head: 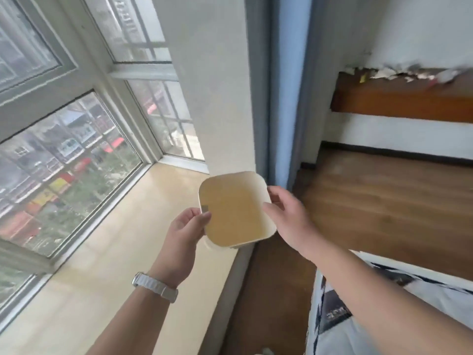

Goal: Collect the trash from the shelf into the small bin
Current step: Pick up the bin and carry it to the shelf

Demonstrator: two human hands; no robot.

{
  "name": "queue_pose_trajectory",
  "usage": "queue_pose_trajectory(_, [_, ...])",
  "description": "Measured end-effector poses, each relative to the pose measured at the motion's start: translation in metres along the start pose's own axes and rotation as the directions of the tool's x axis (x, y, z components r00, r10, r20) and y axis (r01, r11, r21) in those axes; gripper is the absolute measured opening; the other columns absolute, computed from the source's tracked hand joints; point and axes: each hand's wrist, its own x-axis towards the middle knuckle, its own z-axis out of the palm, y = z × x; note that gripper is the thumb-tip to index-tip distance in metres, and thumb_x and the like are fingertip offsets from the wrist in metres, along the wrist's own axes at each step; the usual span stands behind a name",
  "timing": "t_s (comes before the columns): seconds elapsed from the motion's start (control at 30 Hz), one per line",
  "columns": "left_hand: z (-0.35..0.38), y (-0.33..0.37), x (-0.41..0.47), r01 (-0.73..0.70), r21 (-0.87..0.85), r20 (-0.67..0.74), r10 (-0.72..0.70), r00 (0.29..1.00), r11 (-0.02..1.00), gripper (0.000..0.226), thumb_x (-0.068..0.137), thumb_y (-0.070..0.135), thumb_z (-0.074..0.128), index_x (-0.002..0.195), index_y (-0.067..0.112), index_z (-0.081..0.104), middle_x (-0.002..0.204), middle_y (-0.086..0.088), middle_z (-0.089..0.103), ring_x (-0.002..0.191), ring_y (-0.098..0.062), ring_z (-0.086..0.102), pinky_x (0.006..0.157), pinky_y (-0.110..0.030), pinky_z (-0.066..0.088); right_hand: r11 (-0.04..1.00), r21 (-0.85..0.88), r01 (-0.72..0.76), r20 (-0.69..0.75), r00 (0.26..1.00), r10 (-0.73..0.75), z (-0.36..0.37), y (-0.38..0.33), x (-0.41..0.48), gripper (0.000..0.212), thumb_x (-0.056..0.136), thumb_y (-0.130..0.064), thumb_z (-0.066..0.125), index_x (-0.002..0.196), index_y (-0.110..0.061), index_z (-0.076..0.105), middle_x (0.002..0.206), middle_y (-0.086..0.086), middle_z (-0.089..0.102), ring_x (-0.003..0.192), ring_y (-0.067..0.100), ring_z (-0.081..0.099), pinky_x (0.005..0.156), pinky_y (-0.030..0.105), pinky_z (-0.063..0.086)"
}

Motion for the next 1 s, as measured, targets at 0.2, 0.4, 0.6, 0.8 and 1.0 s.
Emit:
queue_pose_trajectory(0.2, [0.080, 0.004, 0.050, 0.043, -0.017, 0.215, -0.038, 0.976, 0.999, 0.035, 0.066, 0.038, 0.068, 0.080, 0.008, 0.055, 0.071, 0.001, 0.067, 0.068, -0.013, 0.062, 0.071, -0.031, 0.046, 0.995, 0.076, -0.058, -0.215, 0.974, 0.073, -0.072, 0.017, 0.002, 0.024, 0.094, -0.014, 0.059, 0.113, -0.029, 0.061, 0.106, -0.014, 0.069, 0.092, -0.007, 0.062, 0.078, 0.013, 0.044])
queue_pose_trajectory(0.4, [0.132, 0.001, 0.110, 0.076, 0.017, 0.367, -0.076, 0.927, 0.997, 0.034, 0.074, 0.030, 0.067, 0.088, 0.001, 0.057, 0.077, -0.003, 0.069, 0.074, -0.014, 0.065, 0.078, -0.036, 0.044, 0.988, 0.104, -0.111, -0.381, 0.913, 0.143, -0.125, 0.029, 0.020, 0.023, 0.094, -0.022, 0.061, 0.105, -0.042, 0.058, 0.108, -0.019, 0.068, 0.101, -0.004, 0.062, 0.086, 0.020, 0.045])
queue_pose_trajectory(0.6, [0.172, -0.009, 0.186, 0.115, 0.054, 0.487, -0.126, 0.864, 0.992, 0.034, 0.079, 0.028, 0.062, 0.087, -0.005, 0.058, 0.087, -0.013, 0.070, 0.084, -0.024, 0.065, 0.084, -0.041, 0.045, 0.984, 0.076, -0.159, -0.499, 0.848, 0.175, -0.156, 0.035, 0.065, 0.042, 0.088, -0.036, 0.061, 0.130, -0.033, 0.055, 0.128, -0.016, 0.061, 0.119, 0.004, 0.056, 0.105, 0.033, 0.043])
queue_pose_trajectory(0.8, [0.196, -0.004, 0.277, 0.197, 0.022, 0.550, -0.177, 0.816, 0.980, 0.061, 0.074, 0.036, 0.067, 0.098, -0.017, 0.052, 0.094, -0.021, 0.062, 0.091, -0.030, 0.055, 0.087, -0.046, 0.039, 0.958, 0.080, -0.275, -0.563, 0.781, 0.271, -0.172, 0.030, 0.140, 0.068, 0.070, -0.057, 0.058, 0.132, -0.029, 0.055, 0.127, -0.015, 0.062, 0.115, 0.006, 0.058, 0.103, 0.039, 0.046])
queue_pose_trajectory(1.0, [0.205, 0.002, 0.361, 0.246, -0.011, 0.590, -0.192, 0.784, 0.969, 0.064, 0.071, 0.036, 0.069, 0.103, -0.017, 0.055, 0.101, -0.023, 0.067, 0.095, -0.033, 0.059, 0.092, -0.048, 0.041, 0.958, 0.075, -0.277, -0.584, 0.767, 0.267, -0.177, 0.020, 0.209, 0.064, 0.074, -0.054, 0.059, 0.133, -0.028, 0.054, 0.127, -0.013, 0.062, 0.111, 0.005, 0.061, 0.099, 0.035, 0.049])
